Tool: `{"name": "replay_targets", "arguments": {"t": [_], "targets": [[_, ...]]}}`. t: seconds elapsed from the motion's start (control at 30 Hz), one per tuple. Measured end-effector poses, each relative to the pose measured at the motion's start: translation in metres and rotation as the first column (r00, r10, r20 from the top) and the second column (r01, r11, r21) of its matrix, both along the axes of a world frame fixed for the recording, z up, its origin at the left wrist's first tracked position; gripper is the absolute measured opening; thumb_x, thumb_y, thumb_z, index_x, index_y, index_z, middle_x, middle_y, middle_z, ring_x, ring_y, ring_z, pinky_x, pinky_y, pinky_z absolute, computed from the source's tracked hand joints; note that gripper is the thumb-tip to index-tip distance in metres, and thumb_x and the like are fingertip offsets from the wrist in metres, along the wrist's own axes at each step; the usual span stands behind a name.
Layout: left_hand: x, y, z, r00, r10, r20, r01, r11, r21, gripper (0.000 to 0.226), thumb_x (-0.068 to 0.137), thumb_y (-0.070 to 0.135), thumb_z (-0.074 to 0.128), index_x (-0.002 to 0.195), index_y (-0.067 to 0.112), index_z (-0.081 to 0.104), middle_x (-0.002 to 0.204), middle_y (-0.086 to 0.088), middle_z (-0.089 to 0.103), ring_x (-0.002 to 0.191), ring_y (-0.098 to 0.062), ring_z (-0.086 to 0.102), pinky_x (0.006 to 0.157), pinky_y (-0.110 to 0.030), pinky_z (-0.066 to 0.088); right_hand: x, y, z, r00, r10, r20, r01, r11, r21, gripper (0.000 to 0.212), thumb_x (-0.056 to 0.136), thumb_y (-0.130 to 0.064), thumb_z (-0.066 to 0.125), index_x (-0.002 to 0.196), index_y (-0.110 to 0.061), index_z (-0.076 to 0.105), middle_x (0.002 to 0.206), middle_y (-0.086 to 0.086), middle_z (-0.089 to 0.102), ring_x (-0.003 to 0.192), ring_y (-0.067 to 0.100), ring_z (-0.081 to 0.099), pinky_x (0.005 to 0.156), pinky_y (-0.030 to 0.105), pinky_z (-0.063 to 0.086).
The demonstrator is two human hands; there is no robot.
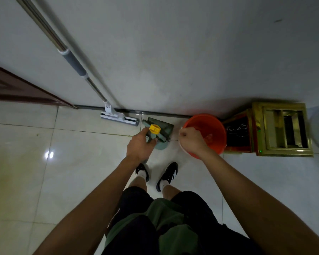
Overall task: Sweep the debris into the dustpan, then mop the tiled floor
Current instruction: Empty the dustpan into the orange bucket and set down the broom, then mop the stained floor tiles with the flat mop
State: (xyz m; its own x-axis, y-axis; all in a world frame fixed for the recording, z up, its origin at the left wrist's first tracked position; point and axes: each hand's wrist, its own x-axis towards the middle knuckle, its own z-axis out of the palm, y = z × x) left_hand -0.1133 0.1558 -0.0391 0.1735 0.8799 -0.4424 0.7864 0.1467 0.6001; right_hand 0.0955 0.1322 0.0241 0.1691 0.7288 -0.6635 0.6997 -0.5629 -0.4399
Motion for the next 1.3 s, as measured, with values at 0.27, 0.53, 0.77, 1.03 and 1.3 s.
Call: {"name": "replay_targets", "arguments": {"t": [0.27,0.53,0.77,1.03,1.3], "targets": [[-0.048,0.01,0.04,0.997,0.061,-0.046,-0.059,0.997,0.055,0.036,0.096,0.04,0.064,0.13,0.03,0.063,0.128,0.001,0.068,0.109,-0.018,0.065,0.088,-0.031,0.05,-0.007,0.06,0.019,0.984,0.173,0.038,-0.176,0.981,0.079,0.021,0.09,-0.015,0.052,0.084,0.0,0.067,0.099,0.022,0.068,0.096,0.035,0.064,0.072,0.031,0.042],[-0.117,0.066,0.08,0.93,0.353,0.098,-0.364,0.921,0.136,0.035,0.098,0.024,0.064,0.131,0.016,0.064,0.126,-0.005,0.069,0.106,-0.019,0.066,0.093,-0.029,0.05,-0.057,0.137,0.054,0.978,0.136,-0.155,-0.107,0.977,0.187,0.039,0.091,-0.019,0.058,0.129,-0.012,0.065,0.138,0.006,0.06,0.131,0.022,0.051,0.107,0.024,0.035],[-0.163,0.181,0.104,0.839,0.476,0.263,-0.524,0.837,0.158,0.047,0.096,0.024,0.065,0.141,0.018,0.054,0.136,-0.004,0.063,0.103,-0.013,0.064,0.086,-0.027,0.052,-0.134,0.217,0.097,0.953,0.187,-0.237,-0.109,0.945,0.308,0.043,0.093,-0.024,0.057,0.135,-0.02,0.06,0.139,0.001,0.058,0.126,0.016,0.054,0.091,0.016,0.035],[-0.182,0.278,0.109,0.881,0.332,0.336,-0.417,0.881,0.224,0.048,0.093,0.025,0.069,0.139,0.024,0.055,0.131,0.001,0.064,0.109,-0.017,0.062,0.087,-0.029,0.051,-0.22,0.286,0.135,0.95,0.227,-0.214,-0.073,0.829,0.555,0.038,0.095,-0.018,0.058,0.133,-0.012,0.061,0.129,0.004,0.065,0.113,0.016,0.064,0.08,0.016,0.049],[-0.184,0.305,0.102,0.944,0.152,0.294,-0.232,0.937,0.26,0.029,0.095,0.021,0.064,0.124,0.025,0.064,0.114,0.005,0.069,0.099,-0.019,0.065,0.086,-0.036,0.055,-0.252,0.314,0.146,0.955,0.215,-0.203,-0.015,0.722,0.692,0.025,0.088,-0.029,0.07,0.112,-0.021,0.069,0.105,-0.012,0.073,0.099,0.001,0.067,0.091,0.03,0.056]]}}
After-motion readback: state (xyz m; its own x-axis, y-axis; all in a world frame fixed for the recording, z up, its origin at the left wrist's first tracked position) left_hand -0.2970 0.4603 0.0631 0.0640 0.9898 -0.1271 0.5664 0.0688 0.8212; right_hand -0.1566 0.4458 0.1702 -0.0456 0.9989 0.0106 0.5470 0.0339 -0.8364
